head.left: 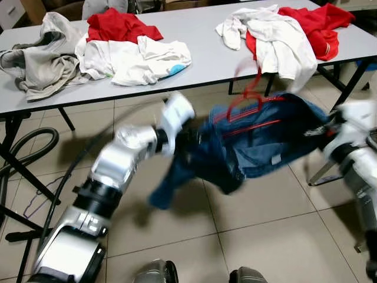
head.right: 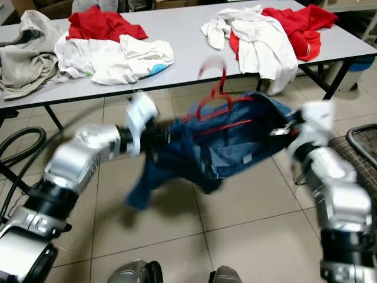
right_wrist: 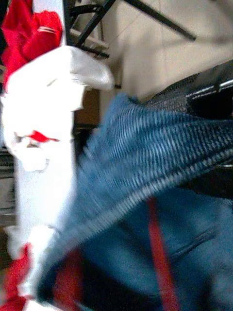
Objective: Hang hanger
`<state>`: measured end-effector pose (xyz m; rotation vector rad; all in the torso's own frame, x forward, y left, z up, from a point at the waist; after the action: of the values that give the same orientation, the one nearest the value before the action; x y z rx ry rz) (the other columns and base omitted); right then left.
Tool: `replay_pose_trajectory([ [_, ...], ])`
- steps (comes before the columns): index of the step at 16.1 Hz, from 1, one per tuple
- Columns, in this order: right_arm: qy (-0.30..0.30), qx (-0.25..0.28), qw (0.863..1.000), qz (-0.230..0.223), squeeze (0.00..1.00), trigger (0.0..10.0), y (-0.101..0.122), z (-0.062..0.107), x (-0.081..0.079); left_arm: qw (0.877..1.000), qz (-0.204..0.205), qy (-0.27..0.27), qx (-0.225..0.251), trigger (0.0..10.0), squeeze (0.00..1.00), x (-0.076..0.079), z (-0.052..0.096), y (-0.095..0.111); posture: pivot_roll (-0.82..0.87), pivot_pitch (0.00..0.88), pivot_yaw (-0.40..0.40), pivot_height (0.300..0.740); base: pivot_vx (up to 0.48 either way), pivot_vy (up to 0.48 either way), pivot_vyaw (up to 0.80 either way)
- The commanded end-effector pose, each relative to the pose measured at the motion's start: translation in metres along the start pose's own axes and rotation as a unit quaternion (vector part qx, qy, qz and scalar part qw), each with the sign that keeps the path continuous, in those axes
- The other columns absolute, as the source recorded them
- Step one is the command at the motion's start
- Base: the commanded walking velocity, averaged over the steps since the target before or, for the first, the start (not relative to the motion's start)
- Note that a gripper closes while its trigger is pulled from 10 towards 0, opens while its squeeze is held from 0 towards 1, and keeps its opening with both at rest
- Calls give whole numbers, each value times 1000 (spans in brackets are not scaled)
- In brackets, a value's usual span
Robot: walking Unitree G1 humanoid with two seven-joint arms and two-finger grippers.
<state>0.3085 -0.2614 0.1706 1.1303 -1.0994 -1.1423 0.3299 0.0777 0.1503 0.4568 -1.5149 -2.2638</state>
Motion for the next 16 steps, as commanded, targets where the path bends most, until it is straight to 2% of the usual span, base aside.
replay_pose_trajectory([
  [1, -14, 26, 999, -28, 0, 0, 15, 1, 12, 998, -54, -1, -31, 0, 0, -2, 3, -4, -206, 0, 82, 740, 0, 0, 0],
  [2, -31, 35, 997, -54, 0, 0, 23, 3, 27, 993, -95, -2, -72, 0, 0, -6, 8, -16, -206, 0, 83, 740, 0, 0, 0],
  [3, -39, 40, 996, -68, 0, 0, 27, 4, 34, 988, -119, -4, -95, 0, 0, -8, 11, -23, -206, 0, 83, 740, 0, 0, 0],
  [4, -40, 44, 993, -103, 0, 0, 33, 6, 44, 980, -146, -12, -132, 0, 0, -11, 16, -35, -207, 0, 83, 740, 0, 0, 0],
  [6, -20, 40, 988, -151, 0, 0, 36, 12, 51, 972, -155, -14, -176, 0, 0, -16, 22, -51, -209, 0, 86, 740, 0, 0, 0],
  [7, -23, 40, 986, -160, 0, 0, 36, 14, 54, 969, -157, -12, -189, 0, 0, -18, 23, -56, -212, 0, 89, 740, 0, 0, 0],
  [8, -42, 51, 981, -183, 0, 0, 38, 19, 64, 959, -172, -17, -226, 0, 0, -19, 27, -68, -217, 0, 96, 740, 0, 0, 0],
  [9, -47, 56, 978, -196, 0, 0, 39, 20, 67, 951, -190, -23, -242, 0, 0, -18, 28, -72, -217, 0, 96, 740, 0, 0, 0],
  [11, -55, 78, 960, -262, 0, 0, 43, 16, 68, 930, -255, -24, -264, 0, 0, -16, 22, -75, -222, 0, 103, 740, 0, 0, 0],
  [14, -27, 65, 960, -273, 0, 0, 42, 7, 53, 932, -286, -24, -223, 0, 0, -4, 4, -65, -218, 0, 96, 740, 0, 0, 0],
  [15, -15, 61, 960, -274, 0, 0, 41, 3, 43, 945, -255, -24, -202, 0, 0, 1, -2, -62, -214, 0, 96, 740, 0, 0, 0],
  [16, -4, 58, 964, -259, 0, 0, 41, 2, 37, 954, -228, -28, -191, 0, 0, 2, -3, -62, -210, 0, 97, 740, 0, 0, 0],
])
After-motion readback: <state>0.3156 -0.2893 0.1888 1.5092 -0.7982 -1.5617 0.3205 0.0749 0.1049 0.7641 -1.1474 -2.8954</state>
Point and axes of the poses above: a point about 5 cm out from each wrist's last joint towards the gripper, its own z axis pointing back from the gripper into the wrist, its own y axis along the axis of the wrist's last joint, x = y × z, the point moved 1 cm from there along -z, pointing out of the wrist towards the gripper, and after that the axes turned 4 degrees about z, right-handed, at the moved point
